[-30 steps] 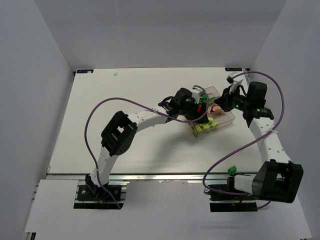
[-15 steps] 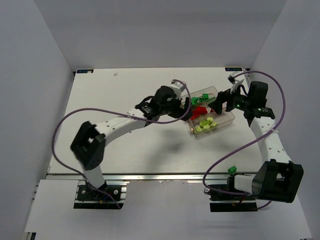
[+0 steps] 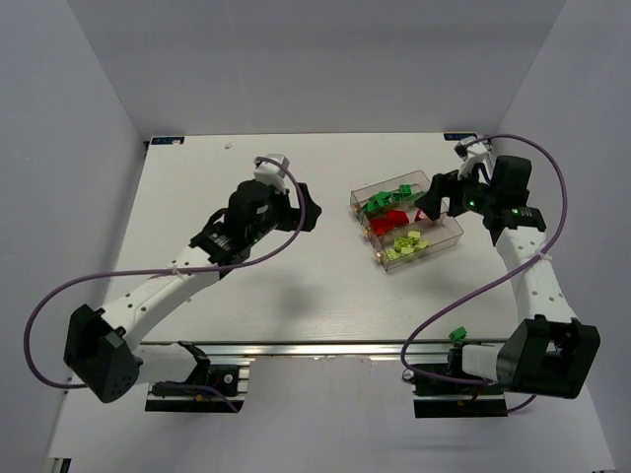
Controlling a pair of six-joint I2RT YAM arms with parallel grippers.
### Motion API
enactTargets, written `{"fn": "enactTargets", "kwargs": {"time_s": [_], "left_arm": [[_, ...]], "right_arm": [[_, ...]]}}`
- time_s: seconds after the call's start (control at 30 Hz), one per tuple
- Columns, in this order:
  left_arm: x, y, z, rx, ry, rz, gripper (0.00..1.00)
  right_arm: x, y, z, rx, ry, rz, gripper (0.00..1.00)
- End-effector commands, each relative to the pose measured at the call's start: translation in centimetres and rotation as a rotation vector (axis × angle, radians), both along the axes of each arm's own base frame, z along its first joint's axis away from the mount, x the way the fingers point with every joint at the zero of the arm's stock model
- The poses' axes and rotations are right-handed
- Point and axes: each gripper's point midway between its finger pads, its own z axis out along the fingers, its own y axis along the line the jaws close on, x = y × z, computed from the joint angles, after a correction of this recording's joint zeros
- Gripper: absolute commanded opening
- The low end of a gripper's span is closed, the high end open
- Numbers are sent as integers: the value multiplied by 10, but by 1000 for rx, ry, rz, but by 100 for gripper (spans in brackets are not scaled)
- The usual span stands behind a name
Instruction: Sort the legos into containers by color
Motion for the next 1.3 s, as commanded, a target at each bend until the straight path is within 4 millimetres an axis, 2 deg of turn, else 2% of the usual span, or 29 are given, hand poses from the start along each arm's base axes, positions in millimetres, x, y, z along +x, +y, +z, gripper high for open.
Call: {"fn": "enactTargets", "kwargs": {"time_s": [0.0,0.03,0.13,0.27,0.33,0.4,0.57,0.73,1.27], "left_arm": [[-8,28,24,-39,-49,64,98],[-9,33,27,-42,-53,78,98],[-18,44,32,-52,-51,101,98],[-28,48,37,-83,-34,105,98],[-32,49,44,-102,-36,97,98],[-35,51,42,-117,-25,110,98],[-43,56,52,-181,-40,123,98],[-46,60,53,-179,-33,132,98],[-50,69,54,-182,-40,160,98]], "right_arm": [[5,-22,26,-38,-39,-153,89],[5,-32,23,-66,-25,-209,89],[-1,-43,26,-112,-24,-266,90],[-12,-56,28,-143,-11,-345,89],[-20,-56,30,-150,-10,-345,89],[-28,-58,27,-155,-11,-355,90],[-37,-60,25,-152,-21,-383,89],[-45,-54,22,-118,-18,-373,89],[-49,-52,15,-105,14,-366,89]]}}
